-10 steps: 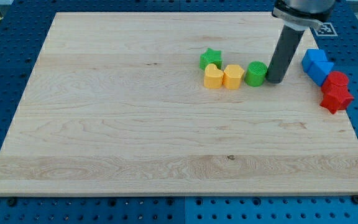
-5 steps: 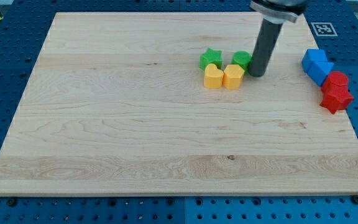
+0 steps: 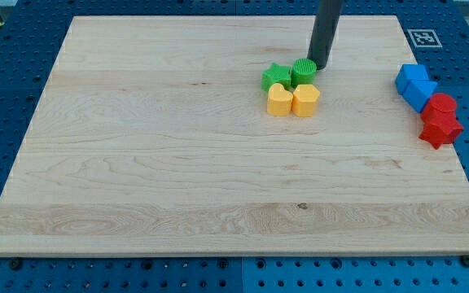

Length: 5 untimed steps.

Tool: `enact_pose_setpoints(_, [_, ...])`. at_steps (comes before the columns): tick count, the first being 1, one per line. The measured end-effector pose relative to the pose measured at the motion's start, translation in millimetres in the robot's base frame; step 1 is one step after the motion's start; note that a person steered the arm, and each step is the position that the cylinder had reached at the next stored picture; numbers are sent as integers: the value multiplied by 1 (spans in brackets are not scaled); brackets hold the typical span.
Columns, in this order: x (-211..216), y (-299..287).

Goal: Move the green circle to the top of the yellow hexagon

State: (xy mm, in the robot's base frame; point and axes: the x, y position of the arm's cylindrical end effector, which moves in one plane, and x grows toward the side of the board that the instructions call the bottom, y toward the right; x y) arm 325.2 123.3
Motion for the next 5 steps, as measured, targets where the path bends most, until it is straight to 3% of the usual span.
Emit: enact_pose_setpoints(5, [35,0])
